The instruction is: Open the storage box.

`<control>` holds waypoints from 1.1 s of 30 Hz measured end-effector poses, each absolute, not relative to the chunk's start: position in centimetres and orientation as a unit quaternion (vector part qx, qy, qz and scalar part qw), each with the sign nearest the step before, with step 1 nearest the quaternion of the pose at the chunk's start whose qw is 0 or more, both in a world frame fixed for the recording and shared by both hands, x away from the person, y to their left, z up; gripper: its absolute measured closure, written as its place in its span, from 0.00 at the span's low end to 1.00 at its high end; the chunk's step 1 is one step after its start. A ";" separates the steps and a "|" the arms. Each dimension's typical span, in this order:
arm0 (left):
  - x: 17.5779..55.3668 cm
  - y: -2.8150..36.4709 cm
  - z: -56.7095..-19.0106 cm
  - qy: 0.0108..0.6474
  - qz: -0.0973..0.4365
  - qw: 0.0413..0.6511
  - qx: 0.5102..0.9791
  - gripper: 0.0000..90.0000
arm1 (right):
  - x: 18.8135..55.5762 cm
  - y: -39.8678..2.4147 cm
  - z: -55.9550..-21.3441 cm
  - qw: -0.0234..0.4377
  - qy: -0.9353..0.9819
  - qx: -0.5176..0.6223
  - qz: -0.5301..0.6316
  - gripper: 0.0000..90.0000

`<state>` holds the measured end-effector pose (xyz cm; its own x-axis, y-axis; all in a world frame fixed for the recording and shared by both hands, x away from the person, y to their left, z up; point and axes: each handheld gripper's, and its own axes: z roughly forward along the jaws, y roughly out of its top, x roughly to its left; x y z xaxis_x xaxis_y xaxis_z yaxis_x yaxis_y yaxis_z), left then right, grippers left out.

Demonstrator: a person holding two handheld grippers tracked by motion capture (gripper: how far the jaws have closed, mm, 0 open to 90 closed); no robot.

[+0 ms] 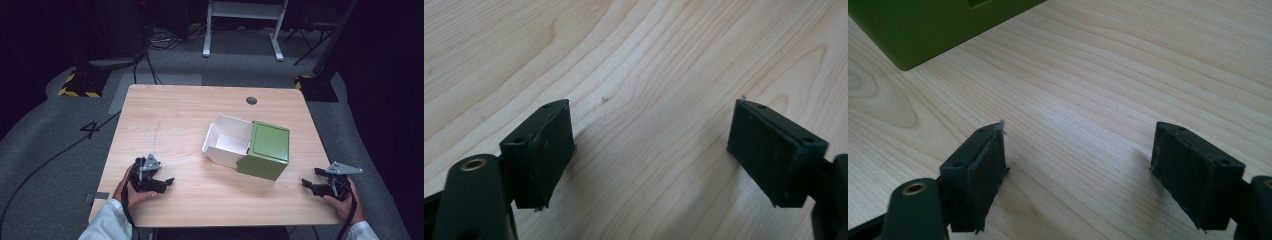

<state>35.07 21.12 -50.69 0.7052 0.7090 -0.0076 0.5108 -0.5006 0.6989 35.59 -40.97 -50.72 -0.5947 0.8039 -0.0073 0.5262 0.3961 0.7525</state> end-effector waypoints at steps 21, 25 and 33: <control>34.6 21.9 -50.7 0.362 0.143 0.347 0.853 0.19 | 35.6 -41.0 -50.7 0.188 0.815 0.406 0.368 0.24; 34.5 21.9 -50.7 0.364 0.144 0.347 0.852 0.18 | 35.6 -40.9 -50.7 0.190 0.815 0.406 0.367 0.24; 34.6 21.9 -50.7 0.362 0.145 0.345 0.854 0.18 | 35.5 -40.9 -50.7 0.192 0.814 0.408 0.366 0.24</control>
